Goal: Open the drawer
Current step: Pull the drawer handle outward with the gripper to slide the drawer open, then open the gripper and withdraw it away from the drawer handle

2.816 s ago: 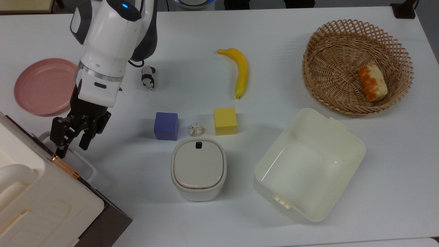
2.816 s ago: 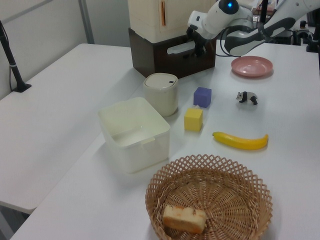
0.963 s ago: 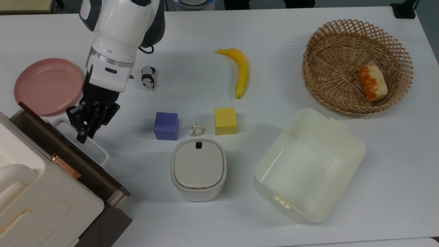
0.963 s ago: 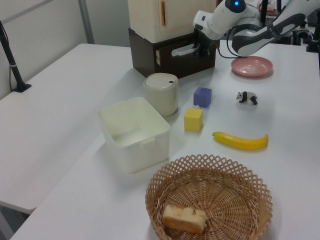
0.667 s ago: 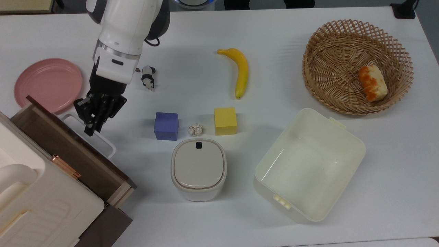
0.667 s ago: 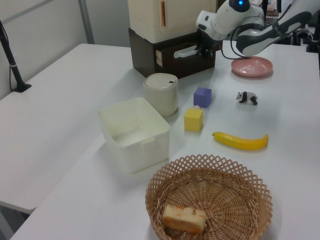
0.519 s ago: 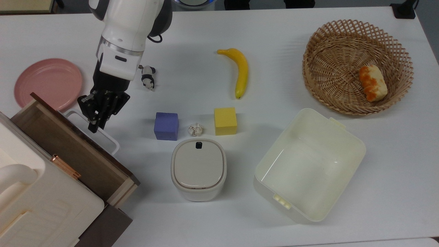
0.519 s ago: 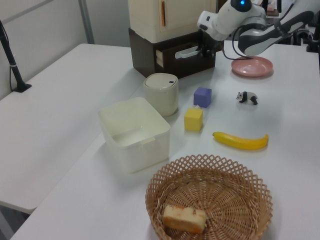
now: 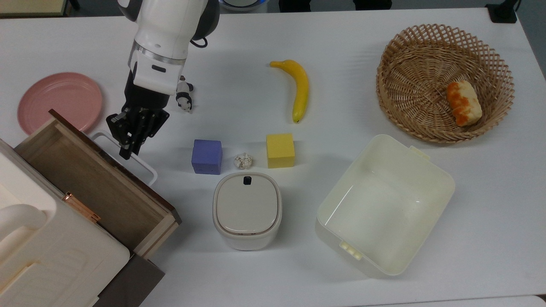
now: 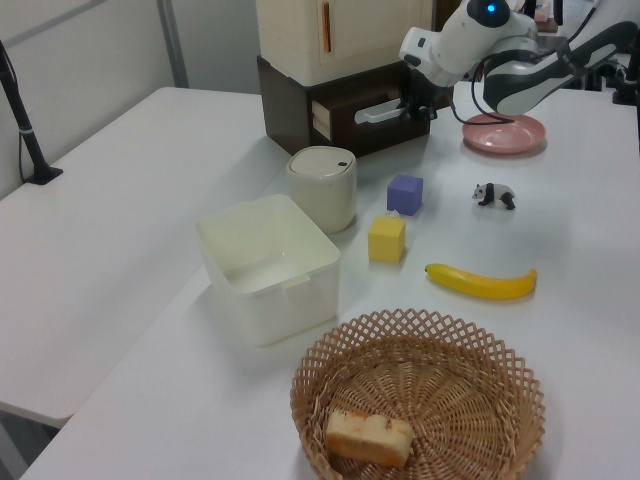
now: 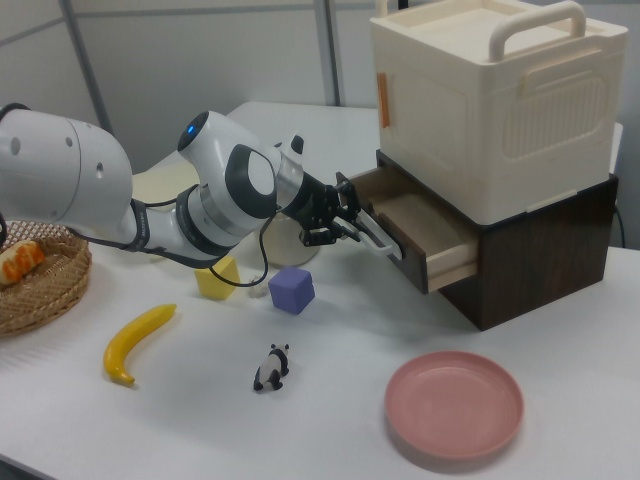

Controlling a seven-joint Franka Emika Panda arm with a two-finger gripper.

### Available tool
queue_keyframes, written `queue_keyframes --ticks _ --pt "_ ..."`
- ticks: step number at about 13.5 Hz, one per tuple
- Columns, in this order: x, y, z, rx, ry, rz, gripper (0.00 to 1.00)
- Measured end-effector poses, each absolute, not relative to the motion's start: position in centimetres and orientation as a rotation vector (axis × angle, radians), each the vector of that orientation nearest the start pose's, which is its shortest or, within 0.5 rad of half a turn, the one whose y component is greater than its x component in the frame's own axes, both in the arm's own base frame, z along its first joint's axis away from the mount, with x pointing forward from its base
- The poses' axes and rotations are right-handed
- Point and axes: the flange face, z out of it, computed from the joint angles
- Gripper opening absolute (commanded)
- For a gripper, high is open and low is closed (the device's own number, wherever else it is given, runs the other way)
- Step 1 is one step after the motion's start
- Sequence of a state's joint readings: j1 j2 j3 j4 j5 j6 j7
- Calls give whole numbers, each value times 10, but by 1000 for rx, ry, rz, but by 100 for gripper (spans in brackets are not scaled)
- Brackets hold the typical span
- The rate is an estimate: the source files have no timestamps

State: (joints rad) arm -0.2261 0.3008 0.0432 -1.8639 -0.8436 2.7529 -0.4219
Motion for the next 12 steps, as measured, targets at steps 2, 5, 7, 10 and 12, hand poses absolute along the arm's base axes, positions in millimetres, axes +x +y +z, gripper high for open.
queue_keyframes --ticks 2,5,7,10,12 --pt "655 -92 412 2187 1094 470 2" --pt "655 -91 412 2192 1088 473 17" --pt "656 -88 412 2195 1085 479 44" --pt "656 -62 420 2196 1088 523 91" --pt "655 -60 421 2200 1084 529 91"
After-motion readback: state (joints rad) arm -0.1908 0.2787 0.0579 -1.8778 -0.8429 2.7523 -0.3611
